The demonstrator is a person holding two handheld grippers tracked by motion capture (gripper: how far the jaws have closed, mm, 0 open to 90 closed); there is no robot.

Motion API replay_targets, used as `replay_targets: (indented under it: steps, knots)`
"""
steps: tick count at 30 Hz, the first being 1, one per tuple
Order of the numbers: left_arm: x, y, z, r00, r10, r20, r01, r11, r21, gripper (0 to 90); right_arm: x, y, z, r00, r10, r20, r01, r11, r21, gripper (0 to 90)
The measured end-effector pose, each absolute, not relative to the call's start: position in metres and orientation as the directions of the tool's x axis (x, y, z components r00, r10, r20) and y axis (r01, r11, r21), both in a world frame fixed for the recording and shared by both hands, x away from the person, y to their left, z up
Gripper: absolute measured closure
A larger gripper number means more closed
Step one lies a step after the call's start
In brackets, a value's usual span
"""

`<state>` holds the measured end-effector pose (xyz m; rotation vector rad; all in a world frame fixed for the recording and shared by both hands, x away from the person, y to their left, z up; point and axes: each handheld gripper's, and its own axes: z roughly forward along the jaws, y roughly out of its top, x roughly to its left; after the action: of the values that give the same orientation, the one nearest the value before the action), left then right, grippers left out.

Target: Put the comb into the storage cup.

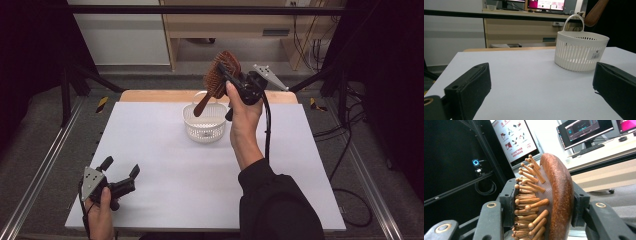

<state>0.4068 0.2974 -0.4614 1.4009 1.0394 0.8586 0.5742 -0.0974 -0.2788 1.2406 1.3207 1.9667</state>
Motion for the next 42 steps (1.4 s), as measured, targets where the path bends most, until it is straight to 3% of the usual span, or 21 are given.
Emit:
replay_targets:
  steps: [18, 42]
  knots:
    - [0.408, 0.298, -0.462, 0.344, 0.937, -0.066, 0.116, 0.027, 0.993, 1.8, 0.591, -0.09, -0.321, -0.434, 0.785, 0.442, 0.139, -0.427, 0.894, 50.5]
    - [0.409, 0.298, -0.463, 0.35, 0.935, -0.058, 0.118, 0.018, 0.993, 1.8, 0.595, -0.088, -0.333, -0.424, 0.79, 0.444, 0.15, -0.422, 0.894, 50.4]
